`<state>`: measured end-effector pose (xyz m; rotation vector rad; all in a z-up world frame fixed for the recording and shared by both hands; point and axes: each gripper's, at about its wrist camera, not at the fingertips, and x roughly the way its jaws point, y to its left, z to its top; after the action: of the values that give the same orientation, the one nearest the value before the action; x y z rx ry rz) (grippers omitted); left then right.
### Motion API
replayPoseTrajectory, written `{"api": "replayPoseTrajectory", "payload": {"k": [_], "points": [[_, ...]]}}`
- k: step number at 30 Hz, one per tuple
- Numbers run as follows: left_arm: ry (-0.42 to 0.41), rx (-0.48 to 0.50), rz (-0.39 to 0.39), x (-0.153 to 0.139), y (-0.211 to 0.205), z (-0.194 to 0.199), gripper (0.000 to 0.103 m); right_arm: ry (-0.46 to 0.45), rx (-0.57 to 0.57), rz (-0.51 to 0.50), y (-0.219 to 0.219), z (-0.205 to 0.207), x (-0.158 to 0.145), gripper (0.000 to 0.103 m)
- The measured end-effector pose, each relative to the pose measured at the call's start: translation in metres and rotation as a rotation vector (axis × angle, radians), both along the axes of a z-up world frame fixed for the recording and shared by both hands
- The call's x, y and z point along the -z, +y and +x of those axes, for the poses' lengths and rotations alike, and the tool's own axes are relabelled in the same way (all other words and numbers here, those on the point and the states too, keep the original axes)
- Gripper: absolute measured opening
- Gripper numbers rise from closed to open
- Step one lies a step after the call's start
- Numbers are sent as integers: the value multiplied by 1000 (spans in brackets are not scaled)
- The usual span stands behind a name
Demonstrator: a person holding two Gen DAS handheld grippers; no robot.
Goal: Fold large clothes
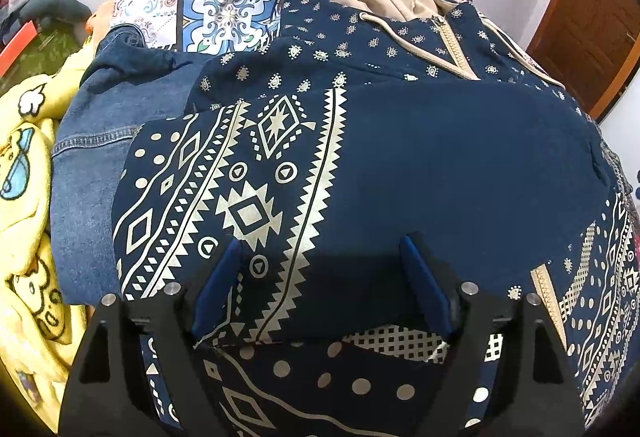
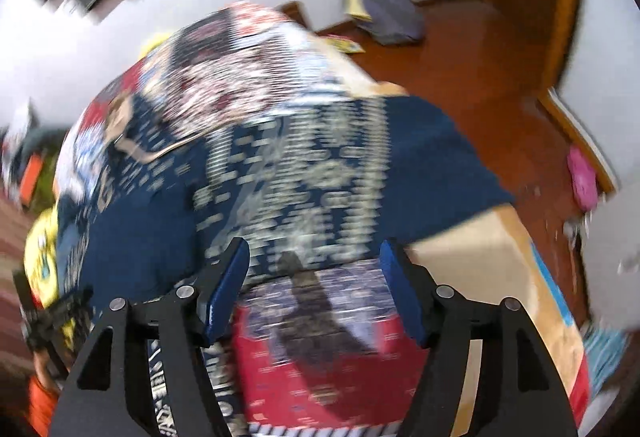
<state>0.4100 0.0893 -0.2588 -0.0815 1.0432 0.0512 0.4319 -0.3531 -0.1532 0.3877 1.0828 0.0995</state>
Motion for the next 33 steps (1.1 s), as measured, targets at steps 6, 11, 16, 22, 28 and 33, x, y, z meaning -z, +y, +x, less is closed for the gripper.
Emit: {"api": "replayPoseTrajectory", "payload": {"k": [6, 11, 16, 22, 28, 33], "points": [[-6, -1, 8, 0, -1, 0, 82, 54, 192, 230, -54, 11, 41, 64], [-7, -1, 9, 1, -1, -1, 82, 50, 257, 246, -58, 31, 49, 65], [4, -2, 11, -2, -1, 1, 82, 37, 283, 174, -51, 52, 53, 62], [-24, -13, 78, -27, 1, -3, 82, -24, 220, 42, -42, 59, 32, 10], [-124, 0, 106, -71, 0, -24, 82, -177, 158, 28, -16, 48, -28, 10], [-193, 39, 106, -100, -8, -43, 82, -329, -3, 34, 41, 38, -89, 10]]}}
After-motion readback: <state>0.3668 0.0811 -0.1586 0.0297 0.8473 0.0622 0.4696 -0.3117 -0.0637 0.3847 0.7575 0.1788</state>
